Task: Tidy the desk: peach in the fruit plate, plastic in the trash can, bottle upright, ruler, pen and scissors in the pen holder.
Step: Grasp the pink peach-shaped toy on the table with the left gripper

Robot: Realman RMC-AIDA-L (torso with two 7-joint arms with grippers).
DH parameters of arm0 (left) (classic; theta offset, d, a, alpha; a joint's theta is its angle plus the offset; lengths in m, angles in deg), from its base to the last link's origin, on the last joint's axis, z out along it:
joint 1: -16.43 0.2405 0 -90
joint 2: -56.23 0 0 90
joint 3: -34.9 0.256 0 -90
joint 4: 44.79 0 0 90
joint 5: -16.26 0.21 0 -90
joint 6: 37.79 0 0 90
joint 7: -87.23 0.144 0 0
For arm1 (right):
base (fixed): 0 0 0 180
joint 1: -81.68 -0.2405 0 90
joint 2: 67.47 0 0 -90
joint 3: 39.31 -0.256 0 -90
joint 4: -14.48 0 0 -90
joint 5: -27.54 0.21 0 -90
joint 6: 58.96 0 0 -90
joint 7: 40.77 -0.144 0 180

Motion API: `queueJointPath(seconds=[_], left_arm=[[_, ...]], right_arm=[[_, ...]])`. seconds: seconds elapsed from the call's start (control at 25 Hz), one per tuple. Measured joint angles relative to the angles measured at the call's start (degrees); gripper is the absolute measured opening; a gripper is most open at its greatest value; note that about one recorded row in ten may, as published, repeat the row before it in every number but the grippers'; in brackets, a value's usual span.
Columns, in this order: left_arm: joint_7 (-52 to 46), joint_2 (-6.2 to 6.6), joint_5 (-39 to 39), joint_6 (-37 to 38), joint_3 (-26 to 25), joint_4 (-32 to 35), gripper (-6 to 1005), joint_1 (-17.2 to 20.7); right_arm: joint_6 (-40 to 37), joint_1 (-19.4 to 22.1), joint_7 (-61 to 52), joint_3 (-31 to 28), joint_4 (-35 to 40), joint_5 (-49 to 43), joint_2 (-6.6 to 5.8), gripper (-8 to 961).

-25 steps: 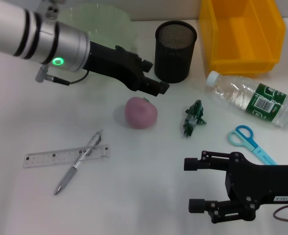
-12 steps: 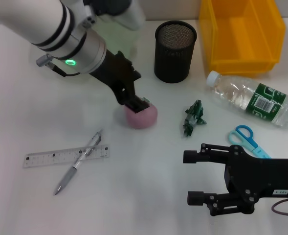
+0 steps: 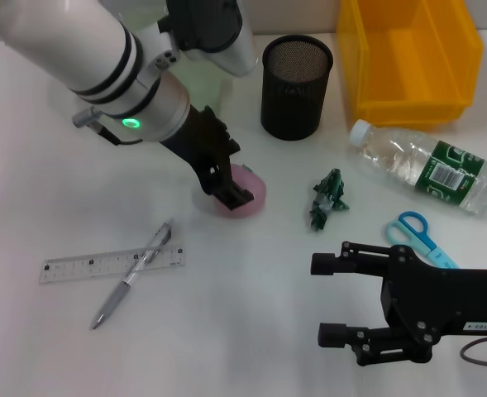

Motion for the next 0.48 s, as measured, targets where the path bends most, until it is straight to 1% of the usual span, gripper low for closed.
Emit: queueJointPath(seconds=[0.04, 0.12, 0.2, 0.48], left_arm=[[0.0, 0.00, 0.0, 0.0, 0.0, 0.0, 779, 0.0], [-0.2, -0.03, -1.7, -2.4, 1.6, -3.3, 779, -0.3], [-0.2, -0.03, -1.7, -2.4, 1.6, -3.3, 779, -0.3], [-0.3, -0.03, -3.2, -6.1, 3.7, -6.0, 779, 0.0]], right_arm=[[0.0, 0.0, 0.3, 0.0, -0.2, 0.0, 0.00, 803], [0.0, 0.0, 0.6, 0.0, -0.5, 0.0, 0.00, 803], [0.0, -0.1, 0.8, 0.0, -0.8, 0.0, 0.00, 803], [0.0, -0.1, 0.8, 0.0, -0.9, 0.0, -0.01, 803]])
